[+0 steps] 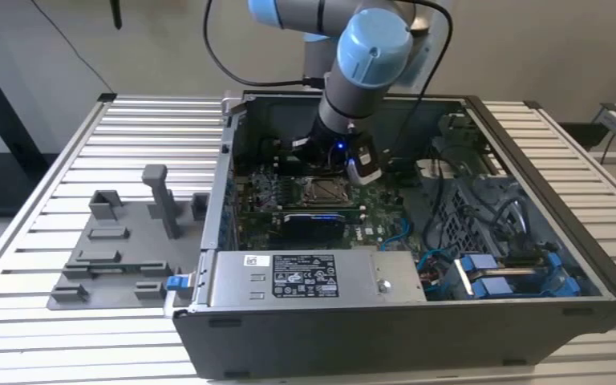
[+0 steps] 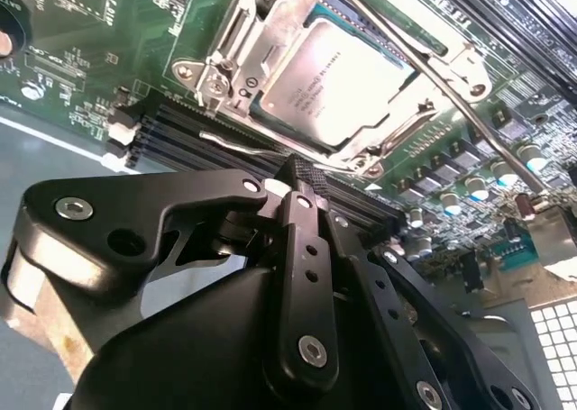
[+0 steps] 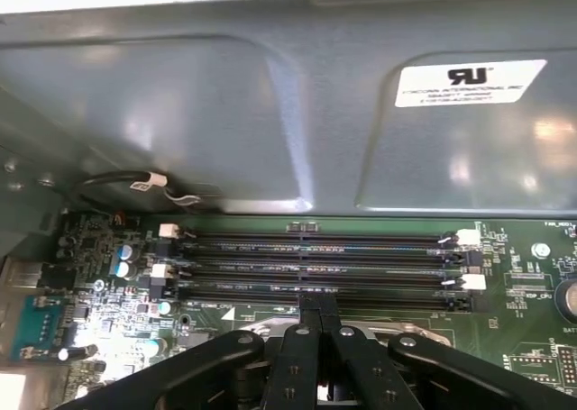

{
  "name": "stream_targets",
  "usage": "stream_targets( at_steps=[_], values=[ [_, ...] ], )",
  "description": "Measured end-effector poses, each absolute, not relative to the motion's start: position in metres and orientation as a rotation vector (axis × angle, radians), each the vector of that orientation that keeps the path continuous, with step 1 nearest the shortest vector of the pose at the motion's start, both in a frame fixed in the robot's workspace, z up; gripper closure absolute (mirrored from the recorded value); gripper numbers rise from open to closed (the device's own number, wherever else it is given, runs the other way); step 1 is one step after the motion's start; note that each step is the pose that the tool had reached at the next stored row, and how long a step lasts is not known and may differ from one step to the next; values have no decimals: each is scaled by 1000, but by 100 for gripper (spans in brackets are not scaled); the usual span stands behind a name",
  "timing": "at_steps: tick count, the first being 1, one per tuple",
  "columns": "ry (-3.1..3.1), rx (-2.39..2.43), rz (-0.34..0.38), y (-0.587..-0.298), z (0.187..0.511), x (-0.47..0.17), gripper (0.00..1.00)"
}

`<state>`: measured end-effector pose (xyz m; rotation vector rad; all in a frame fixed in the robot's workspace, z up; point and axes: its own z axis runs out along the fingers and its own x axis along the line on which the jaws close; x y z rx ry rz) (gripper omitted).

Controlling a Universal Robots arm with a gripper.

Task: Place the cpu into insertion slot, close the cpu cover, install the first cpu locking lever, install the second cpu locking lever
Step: 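Install the first cpu locking lever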

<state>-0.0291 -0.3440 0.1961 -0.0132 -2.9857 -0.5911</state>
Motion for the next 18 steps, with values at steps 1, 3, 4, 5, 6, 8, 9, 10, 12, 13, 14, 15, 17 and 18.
stream_targets(
  at_steps=[1, 3, 4, 5, 6, 8, 9, 10, 12, 13, 14, 15, 17, 18],
  values=[
    [-2986, -13, -591, -344, 196, -28, 89],
    [-2986, -13, -591, -344, 195, -27, 89],
    [-2986, -13, -591, -344, 195, -26, 89],
    [-2986, -13, -591, -344, 195, -25, 89],
    [-2986, -13, -591, -344, 195, -24, 89],
    [-2986, -13, -591, -344, 194, -23, 89],
    [-2986, -13, -591, -344, 194, -22, 89],
    [-2986, -13, -591, -344, 194, -22, 89],
    [-2986, -13, -591, -344, 194, -20, 89],
    [-2986, -13, -591, -344, 193, -20, 89],
    [-2986, -13, -591, -344, 193, -19, 89],
    [-2986, -13, -591, -344, 193, -18, 89],
    [-2986, -13, -591, -344, 193, -17, 89],
    [-2986, -13, -591, -344, 192, -17, 89]
  ],
)
